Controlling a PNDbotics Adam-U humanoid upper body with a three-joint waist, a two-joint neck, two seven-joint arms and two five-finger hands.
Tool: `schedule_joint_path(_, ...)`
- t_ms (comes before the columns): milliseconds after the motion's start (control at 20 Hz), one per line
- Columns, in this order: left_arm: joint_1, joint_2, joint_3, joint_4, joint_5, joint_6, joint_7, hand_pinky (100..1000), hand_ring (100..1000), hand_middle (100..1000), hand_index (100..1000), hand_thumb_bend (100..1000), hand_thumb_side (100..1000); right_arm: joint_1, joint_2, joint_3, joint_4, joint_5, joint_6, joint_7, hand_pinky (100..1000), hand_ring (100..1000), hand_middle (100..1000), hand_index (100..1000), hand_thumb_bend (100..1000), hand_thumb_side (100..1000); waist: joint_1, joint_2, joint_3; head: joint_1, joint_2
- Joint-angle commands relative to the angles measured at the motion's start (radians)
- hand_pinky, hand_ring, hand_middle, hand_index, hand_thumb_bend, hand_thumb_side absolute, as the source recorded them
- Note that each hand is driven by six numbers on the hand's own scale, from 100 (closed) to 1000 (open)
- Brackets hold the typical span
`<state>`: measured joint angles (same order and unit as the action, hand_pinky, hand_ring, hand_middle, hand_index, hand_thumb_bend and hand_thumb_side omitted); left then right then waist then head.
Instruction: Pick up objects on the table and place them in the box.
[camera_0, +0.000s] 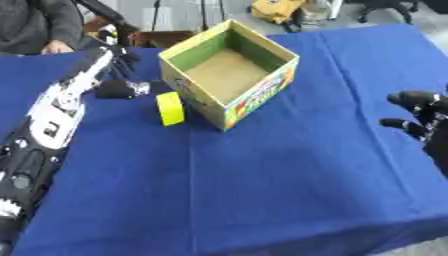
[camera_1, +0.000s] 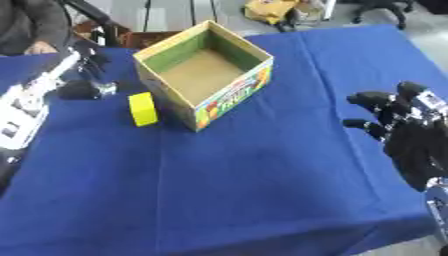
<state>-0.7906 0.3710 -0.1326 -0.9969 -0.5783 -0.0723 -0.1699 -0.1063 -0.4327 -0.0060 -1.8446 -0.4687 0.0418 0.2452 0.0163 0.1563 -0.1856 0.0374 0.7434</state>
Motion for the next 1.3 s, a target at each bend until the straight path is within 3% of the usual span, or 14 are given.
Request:
schedule_joint_path(50, -0.033, -0.005, -0.009, 0.066, -0.051, -0.043, 0.016, 558, 592, 589, 768, 676, 490, -0.011, -0.01, -0.003, -0.026, 0.006, -0.002, 0.007, 782, 1000, 753, 756, 100, 1000, -0.005, -0.01, -0.003, 0.01, -0.009)
schedule_joint_path(250, -0.035, -0.028, -0.006, 0.12, -0.115, -0.089, 0.03, 557, 589, 587, 768, 722, 515, -0.009, -0.007, -0.004, -0.026, 0.01, -0.002, 0.008, 782, 1000, 753, 756, 100, 1000, -0.007, -0.008, -0.004, 0.012, -0.011)
schedule_joint_path(700, -0.027, -0.066, 0.021, 0.132, -0.264, -0.145, 0.036, 555, 586, 582, 770, 809, 569, -0.008, 0.0, -0.003, -0.024, 0.016, -0.002, 0.012, 783, 1000, 754, 756, 100, 1000, -0.011, -0.004, -0.004, 0.011, -0.011)
schedule_joint_path(1200, -0.029, -0.102, 0.057, 0.141, -0.368, -0.179, 0.133, 520, 548, 522, 719, 711, 528, -0.005, 0.006, -0.001, -0.022, 0.023, -0.004, 0.016, 784, 1000, 754, 756, 100, 1000, -0.017, -0.001, -0.01, 0.013, -0.011)
schedule_joint_path(1300, -0.029, -0.106, 0.058, 0.138, -0.36, -0.181, 0.156, 499, 501, 467, 654, 620, 476, -0.005, 0.007, -0.001, -0.022, 0.024, -0.004, 0.017, 784, 1000, 755, 756, 100, 1000, -0.018, 0.0, -0.01, 0.013, -0.01)
